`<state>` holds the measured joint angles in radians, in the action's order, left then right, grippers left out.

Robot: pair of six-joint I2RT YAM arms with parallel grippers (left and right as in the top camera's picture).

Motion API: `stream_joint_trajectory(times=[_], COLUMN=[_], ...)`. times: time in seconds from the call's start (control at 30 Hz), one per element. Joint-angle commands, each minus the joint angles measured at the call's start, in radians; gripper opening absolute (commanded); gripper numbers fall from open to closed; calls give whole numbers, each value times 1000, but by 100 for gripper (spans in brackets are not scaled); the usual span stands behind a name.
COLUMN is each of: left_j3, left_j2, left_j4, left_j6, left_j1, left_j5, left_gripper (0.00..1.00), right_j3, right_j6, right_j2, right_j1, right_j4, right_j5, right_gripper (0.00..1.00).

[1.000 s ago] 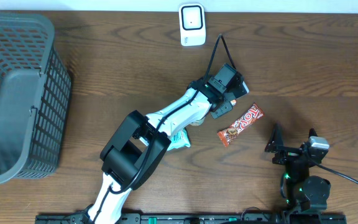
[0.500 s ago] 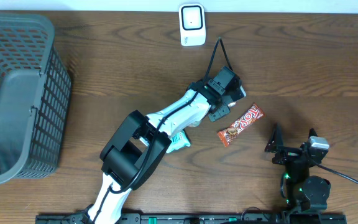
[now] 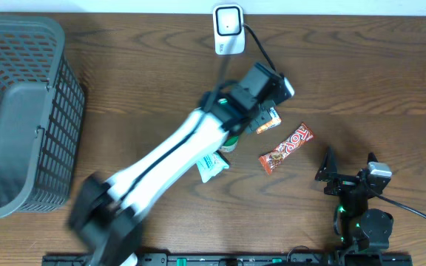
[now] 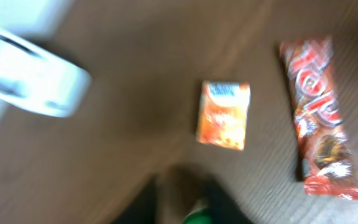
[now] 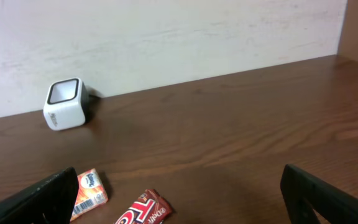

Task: Scan the item barcode
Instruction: 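Retract the left arm to the basket and reach right gripper forward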

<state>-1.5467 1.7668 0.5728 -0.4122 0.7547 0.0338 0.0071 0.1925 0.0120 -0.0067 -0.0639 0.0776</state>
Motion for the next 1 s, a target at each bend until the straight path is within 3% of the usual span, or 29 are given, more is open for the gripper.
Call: stream_joint_trajectory(times=[0.0,0.07,0.1,0.2,0.43,0.5,0.77,0.97], left_j3=[-10,-10,-10,-10,-10,-10,-10,-9], left_j2=[-165,-245,-288,-394,-592,-618,-648,-629], left_j4=[9,-5,-14,-61,-286,-322,-340,-321], left_j6=[18,18,23,26,24,-21,-66,-39], left_j1=[-3,-3,-3,-3,-15,-40,-279,-444], left_j5=[12,13,13,68,575,647,620,581], left_gripper=[72,97,100,98,98,98,98,98], right_j3=[-2,-2,-2,-2,-2,-2,4,95], right_j6=[-14,-14,-14,-14,-6,-6,-2,14], right_j2=[-5,-5,-5,-5,-5,-5,51,193], right_j1=[8,8,8,8,8,8,8,8], right_j4=[-4,-4,-4,-4,-1,-5,36,46], right_j5=[-1,-1,-1,-1,-1,-8,-341,-369], right_gripper=[99,99,99,99,99,99,99,99])
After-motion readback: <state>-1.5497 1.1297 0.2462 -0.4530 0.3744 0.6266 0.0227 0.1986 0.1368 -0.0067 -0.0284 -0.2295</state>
